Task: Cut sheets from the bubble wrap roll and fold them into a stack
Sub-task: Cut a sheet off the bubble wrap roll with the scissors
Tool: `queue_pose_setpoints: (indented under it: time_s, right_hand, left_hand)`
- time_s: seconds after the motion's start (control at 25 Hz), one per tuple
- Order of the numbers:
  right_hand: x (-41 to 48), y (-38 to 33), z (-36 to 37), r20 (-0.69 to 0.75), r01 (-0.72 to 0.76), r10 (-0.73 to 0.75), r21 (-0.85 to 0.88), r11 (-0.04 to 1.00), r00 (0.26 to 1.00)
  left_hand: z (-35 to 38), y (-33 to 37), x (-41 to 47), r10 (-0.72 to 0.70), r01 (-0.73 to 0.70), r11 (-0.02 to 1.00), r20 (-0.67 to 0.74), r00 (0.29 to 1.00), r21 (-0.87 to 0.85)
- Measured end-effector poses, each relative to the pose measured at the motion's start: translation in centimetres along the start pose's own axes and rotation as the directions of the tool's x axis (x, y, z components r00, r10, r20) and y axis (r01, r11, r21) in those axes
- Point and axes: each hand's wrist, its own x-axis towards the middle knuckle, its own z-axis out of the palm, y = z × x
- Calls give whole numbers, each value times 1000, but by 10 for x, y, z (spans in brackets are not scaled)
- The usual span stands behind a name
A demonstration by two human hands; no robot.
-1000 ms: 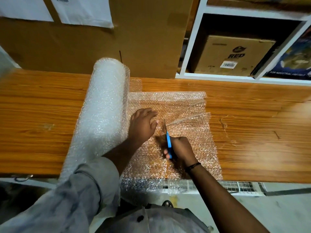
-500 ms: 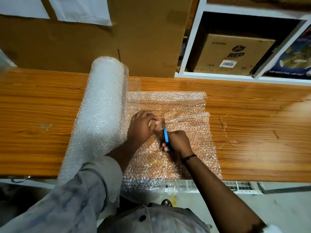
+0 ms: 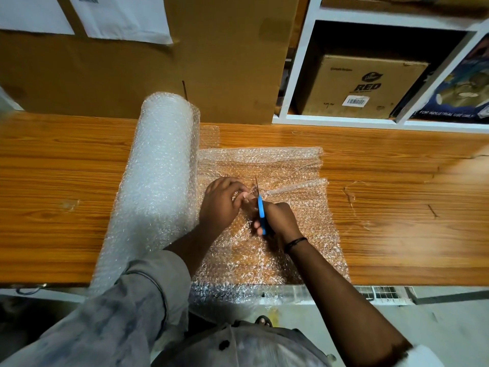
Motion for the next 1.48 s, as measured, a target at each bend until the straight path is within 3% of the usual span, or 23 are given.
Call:
queue_pose_setpoints:
  time_s: [0.28, 0.6, 0.96, 1.12, 1.24, 1.48]
  right_hand:
    - [8, 1, -2, -40, 13, -17, -98, 995, 999]
    - [19, -13, 2, -1, -10, 10, 33, 999, 1000]
    - [17, -10, -4, -26, 60, -64, -130, 990, 998]
    - [16, -10, -3, -15, 50, -52, -133, 990, 999]
    - [18, -9, -3, -16, 40, -43, -115, 993, 999]
    - [18, -8, -6, -21, 25, -28, -122, 992, 999]
  left_hand:
    - [0, 0, 0, -8, 8, 1000, -10, 1000, -6]
    - [2, -3, -1, -12, 12, 1000, 5, 1000, -8]
    - [-4, 3, 11, -64, 63, 998, -102, 993, -7]
    - [-7, 6, 57, -17, 3, 987, 85, 996, 163]
    - [-1, 6, 79, -67, 14, 977, 241, 968, 214]
    - [5, -5, 108, -131, 24, 956, 353, 926, 294]
